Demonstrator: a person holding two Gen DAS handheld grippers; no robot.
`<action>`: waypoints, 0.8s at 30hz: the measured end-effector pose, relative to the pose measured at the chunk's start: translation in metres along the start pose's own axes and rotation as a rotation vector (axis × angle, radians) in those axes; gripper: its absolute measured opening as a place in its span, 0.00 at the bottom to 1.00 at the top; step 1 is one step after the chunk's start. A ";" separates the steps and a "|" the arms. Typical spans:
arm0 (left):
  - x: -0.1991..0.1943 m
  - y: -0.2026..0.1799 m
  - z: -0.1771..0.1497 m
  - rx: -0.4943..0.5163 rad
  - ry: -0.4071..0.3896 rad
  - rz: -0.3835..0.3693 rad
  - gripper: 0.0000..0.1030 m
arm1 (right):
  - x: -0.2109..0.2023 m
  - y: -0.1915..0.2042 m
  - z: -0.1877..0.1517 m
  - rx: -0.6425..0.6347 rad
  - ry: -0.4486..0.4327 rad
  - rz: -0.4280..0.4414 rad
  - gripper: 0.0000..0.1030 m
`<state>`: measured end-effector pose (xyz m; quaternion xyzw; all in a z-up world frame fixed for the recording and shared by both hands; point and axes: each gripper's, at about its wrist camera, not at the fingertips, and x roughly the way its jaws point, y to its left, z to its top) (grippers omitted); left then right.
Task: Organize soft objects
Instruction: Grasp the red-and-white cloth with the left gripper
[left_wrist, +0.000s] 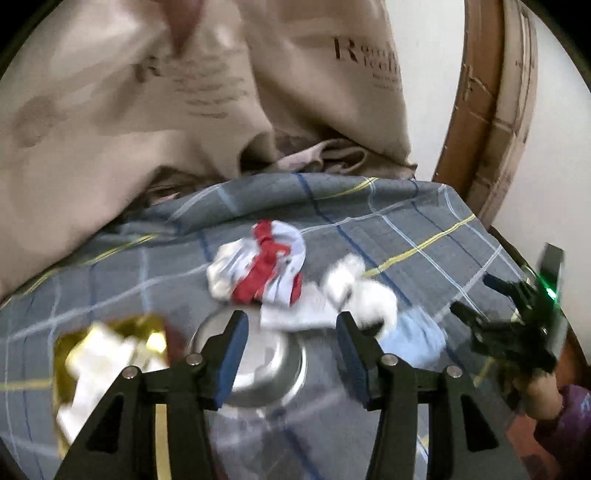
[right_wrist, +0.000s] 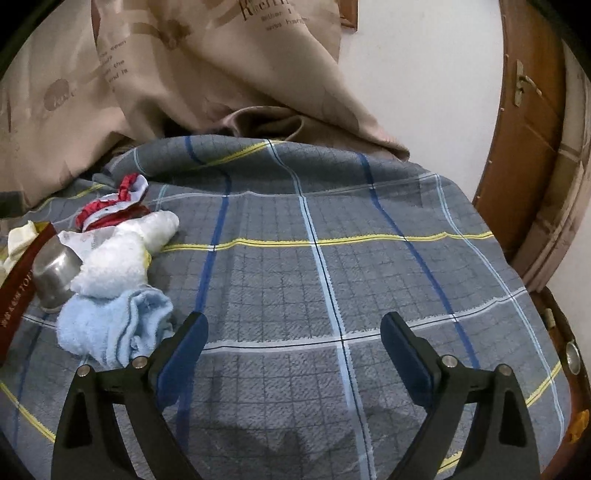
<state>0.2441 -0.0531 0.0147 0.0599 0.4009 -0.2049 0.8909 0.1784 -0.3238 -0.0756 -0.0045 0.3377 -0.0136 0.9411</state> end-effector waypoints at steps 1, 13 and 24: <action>0.013 0.003 0.007 0.001 0.014 -0.016 0.49 | 0.000 0.000 0.000 -0.001 -0.002 0.007 0.91; 0.095 0.041 0.039 0.032 0.125 -0.013 0.49 | -0.001 0.001 0.000 -0.011 -0.006 0.043 0.91; 0.137 0.050 0.042 0.022 0.249 -0.050 0.49 | -0.002 0.002 0.000 -0.010 -0.015 0.045 0.92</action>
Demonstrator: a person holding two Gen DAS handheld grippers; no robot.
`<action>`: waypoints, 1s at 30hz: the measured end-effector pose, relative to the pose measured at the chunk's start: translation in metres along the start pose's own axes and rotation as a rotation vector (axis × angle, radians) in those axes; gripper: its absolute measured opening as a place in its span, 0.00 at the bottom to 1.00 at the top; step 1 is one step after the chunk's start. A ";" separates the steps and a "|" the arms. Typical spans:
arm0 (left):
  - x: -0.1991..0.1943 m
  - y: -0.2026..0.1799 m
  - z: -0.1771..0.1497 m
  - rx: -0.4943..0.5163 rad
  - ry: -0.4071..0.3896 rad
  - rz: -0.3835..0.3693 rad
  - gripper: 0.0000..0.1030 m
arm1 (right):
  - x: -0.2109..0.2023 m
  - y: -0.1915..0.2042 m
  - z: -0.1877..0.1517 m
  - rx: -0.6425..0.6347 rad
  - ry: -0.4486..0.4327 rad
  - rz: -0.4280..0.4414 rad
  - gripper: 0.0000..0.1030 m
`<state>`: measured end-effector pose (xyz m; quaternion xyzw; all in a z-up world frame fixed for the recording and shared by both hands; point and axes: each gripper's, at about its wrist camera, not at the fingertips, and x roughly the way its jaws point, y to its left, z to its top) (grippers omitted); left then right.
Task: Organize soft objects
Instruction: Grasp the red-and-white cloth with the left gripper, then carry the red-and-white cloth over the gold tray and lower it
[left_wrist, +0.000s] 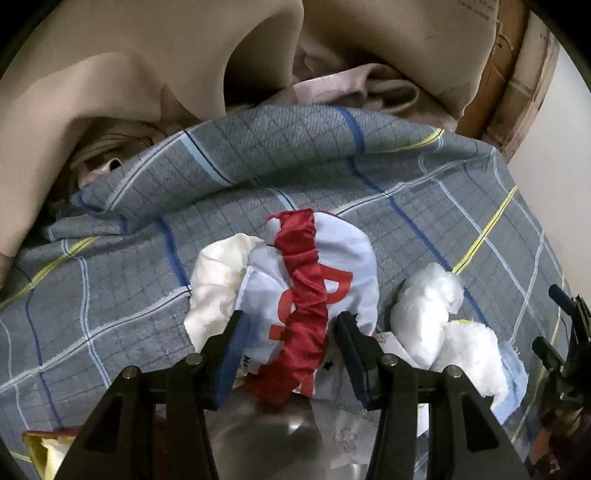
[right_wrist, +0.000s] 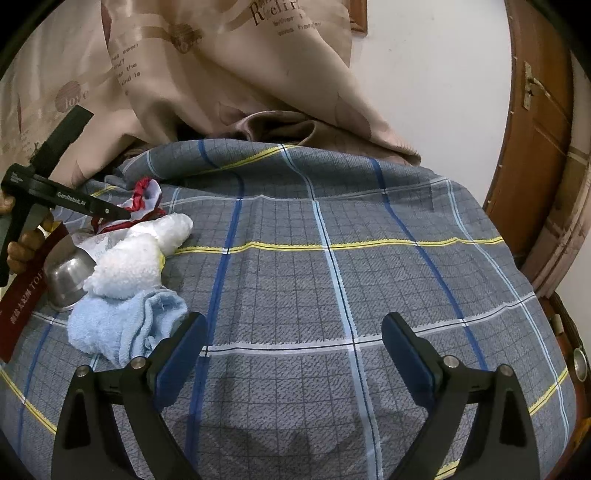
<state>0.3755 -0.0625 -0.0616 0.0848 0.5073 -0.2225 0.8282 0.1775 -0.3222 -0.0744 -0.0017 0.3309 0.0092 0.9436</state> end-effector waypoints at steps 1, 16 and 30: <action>0.001 -0.001 -0.001 -0.003 -0.001 0.001 0.48 | 0.000 0.000 0.000 0.001 0.000 0.000 0.92; -0.033 -0.027 -0.018 -0.049 -0.134 0.036 0.11 | 0.002 -0.004 0.001 0.021 0.011 -0.006 0.93; -0.170 -0.023 -0.124 -0.265 -0.350 0.160 0.11 | 0.005 -0.006 0.001 0.032 0.026 -0.012 0.93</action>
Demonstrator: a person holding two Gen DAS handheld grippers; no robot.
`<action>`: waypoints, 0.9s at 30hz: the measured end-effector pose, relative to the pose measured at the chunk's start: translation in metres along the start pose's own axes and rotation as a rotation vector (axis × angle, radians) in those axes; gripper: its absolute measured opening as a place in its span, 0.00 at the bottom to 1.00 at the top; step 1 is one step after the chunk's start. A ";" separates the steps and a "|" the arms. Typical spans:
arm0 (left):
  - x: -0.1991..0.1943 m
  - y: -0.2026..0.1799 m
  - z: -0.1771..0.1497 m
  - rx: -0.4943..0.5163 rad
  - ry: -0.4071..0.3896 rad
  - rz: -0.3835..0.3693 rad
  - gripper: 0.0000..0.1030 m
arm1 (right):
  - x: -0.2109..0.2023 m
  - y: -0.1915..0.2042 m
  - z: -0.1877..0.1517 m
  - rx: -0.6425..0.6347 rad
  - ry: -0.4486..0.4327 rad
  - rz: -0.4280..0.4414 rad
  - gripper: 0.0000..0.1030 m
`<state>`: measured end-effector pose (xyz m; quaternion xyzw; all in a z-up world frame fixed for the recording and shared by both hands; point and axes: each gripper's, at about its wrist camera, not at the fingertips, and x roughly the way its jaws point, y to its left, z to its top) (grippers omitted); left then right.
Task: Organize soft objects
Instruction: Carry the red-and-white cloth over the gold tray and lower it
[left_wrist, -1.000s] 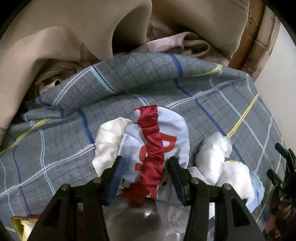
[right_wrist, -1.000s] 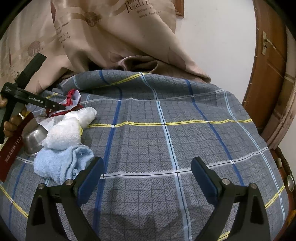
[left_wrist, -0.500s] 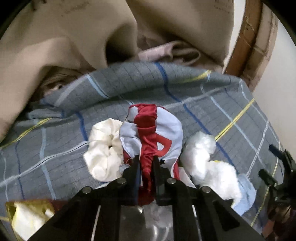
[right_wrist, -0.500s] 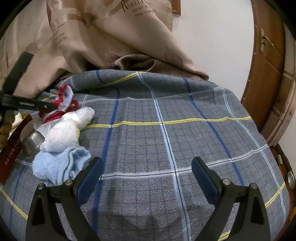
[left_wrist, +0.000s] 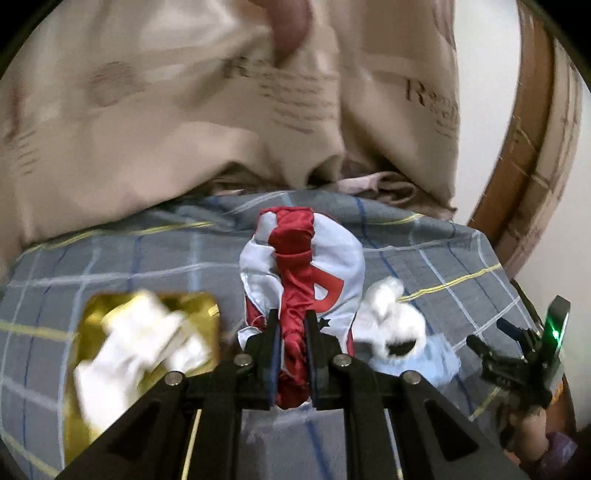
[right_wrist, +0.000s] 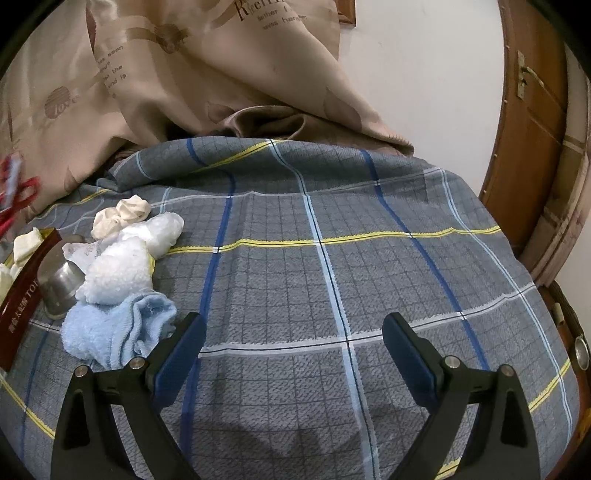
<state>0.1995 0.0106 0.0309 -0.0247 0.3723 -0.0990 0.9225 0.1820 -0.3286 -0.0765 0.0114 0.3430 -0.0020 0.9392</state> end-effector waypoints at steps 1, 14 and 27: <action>-0.010 0.006 -0.007 -0.015 -0.006 0.008 0.11 | 0.000 0.000 0.000 0.000 0.001 0.000 0.93; -0.075 0.065 -0.066 -0.176 -0.008 0.109 0.11 | -0.013 -0.007 -0.001 0.034 -0.070 0.020 0.96; -0.073 0.103 -0.091 -0.247 0.007 0.149 0.12 | -0.006 -0.003 0.000 0.018 -0.031 -0.011 0.96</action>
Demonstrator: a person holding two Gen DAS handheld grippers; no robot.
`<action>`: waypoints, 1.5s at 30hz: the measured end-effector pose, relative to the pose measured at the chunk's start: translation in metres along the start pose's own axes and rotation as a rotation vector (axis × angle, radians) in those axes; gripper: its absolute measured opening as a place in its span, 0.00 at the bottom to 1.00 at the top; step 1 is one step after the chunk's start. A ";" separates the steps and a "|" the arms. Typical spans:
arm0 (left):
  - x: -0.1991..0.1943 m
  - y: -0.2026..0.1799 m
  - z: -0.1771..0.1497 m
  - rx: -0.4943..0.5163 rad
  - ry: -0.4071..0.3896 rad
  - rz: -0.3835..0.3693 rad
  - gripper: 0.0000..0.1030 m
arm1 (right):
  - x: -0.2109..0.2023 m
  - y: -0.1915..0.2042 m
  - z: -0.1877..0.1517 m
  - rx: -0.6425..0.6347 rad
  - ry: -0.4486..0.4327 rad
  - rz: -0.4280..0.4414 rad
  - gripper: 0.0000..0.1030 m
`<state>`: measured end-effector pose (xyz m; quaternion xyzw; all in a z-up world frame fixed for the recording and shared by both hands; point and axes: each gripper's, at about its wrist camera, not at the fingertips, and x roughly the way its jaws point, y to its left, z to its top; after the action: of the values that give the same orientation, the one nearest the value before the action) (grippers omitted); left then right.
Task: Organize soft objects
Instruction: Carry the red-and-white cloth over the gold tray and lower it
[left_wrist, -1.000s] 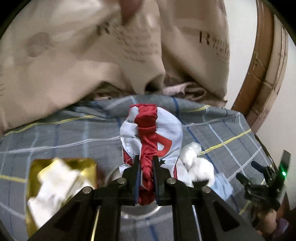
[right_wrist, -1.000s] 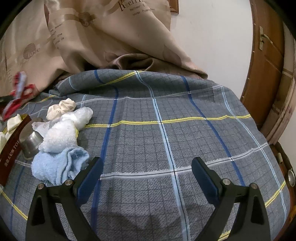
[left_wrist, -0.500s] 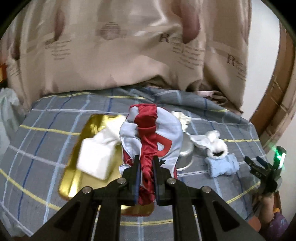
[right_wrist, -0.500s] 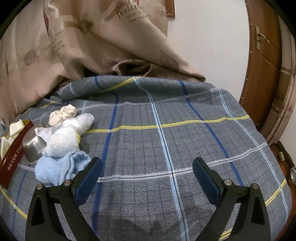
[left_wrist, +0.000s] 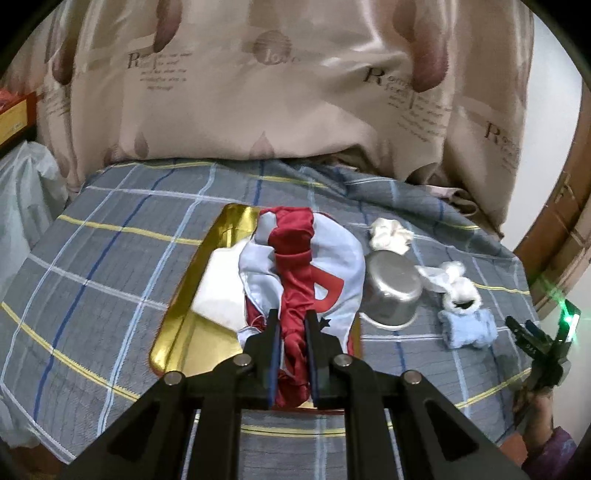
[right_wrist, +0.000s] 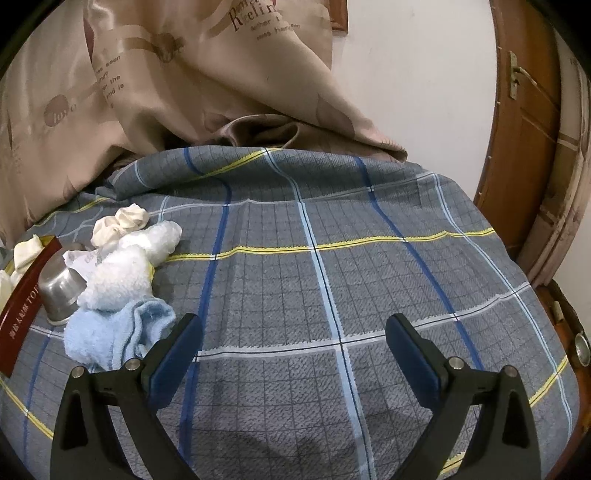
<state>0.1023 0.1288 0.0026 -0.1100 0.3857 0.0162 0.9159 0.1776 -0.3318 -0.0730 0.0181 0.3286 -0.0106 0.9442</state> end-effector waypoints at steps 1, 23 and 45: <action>0.002 0.003 -0.001 -0.005 0.002 0.007 0.12 | 0.000 0.000 0.000 0.000 0.001 -0.001 0.96; 0.054 0.036 -0.014 -0.029 0.068 0.089 0.15 | 0.004 0.002 -0.001 -0.013 0.025 -0.012 0.96; -0.021 0.021 -0.020 -0.064 -0.095 0.151 0.47 | 0.000 0.017 0.000 -0.108 0.021 0.041 0.96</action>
<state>0.0707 0.1459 -0.0001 -0.1088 0.3483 0.1027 0.9254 0.1782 -0.3150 -0.0722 -0.0261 0.3381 0.0269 0.9404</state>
